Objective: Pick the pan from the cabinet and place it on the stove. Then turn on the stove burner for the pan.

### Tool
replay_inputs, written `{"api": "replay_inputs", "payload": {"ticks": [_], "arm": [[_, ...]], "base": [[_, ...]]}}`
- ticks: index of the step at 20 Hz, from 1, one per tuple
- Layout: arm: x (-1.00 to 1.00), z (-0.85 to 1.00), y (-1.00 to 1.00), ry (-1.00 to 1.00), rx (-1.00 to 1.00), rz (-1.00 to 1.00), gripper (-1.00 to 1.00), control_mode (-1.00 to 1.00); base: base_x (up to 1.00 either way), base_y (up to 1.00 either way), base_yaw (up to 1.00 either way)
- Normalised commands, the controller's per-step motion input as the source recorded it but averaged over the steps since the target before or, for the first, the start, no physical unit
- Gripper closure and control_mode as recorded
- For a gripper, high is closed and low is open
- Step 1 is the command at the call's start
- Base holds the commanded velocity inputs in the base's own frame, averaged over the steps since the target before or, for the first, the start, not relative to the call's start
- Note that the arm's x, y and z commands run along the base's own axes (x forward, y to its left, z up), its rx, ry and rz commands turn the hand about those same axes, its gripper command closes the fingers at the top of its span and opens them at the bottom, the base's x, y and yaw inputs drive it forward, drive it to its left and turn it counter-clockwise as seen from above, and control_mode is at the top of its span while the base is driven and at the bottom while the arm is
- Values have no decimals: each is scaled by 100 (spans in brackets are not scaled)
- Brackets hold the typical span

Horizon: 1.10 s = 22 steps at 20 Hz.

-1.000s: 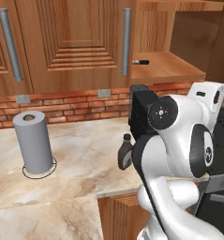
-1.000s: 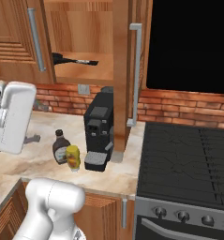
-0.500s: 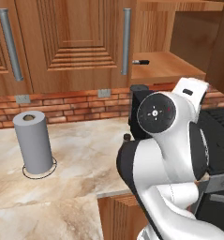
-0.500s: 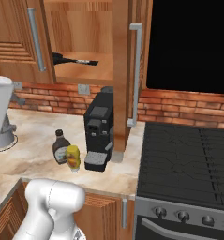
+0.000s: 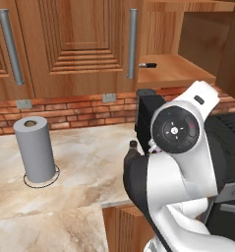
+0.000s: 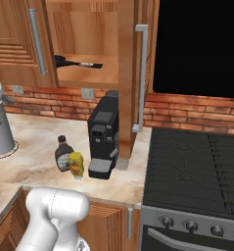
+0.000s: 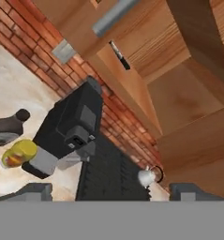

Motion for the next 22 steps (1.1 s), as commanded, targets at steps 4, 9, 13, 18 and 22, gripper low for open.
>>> {"api": "replay_inputs", "payload": {"ticks": [4,9,13,18,22], "arm": [[0,16,21,-33,19,0,-100,-100],[0,24,-1,-27,21,0,-100,-100],[2,28,-8,-22,23,0,-100,-100],[12,27,-1,-25,25,1,-100,-100],[21,30,0,-21,24,0,-100,-100]], "base": [[0,0,0],[0,0,0],[0,0,0],[0,0,0],[0,0,0]]}}
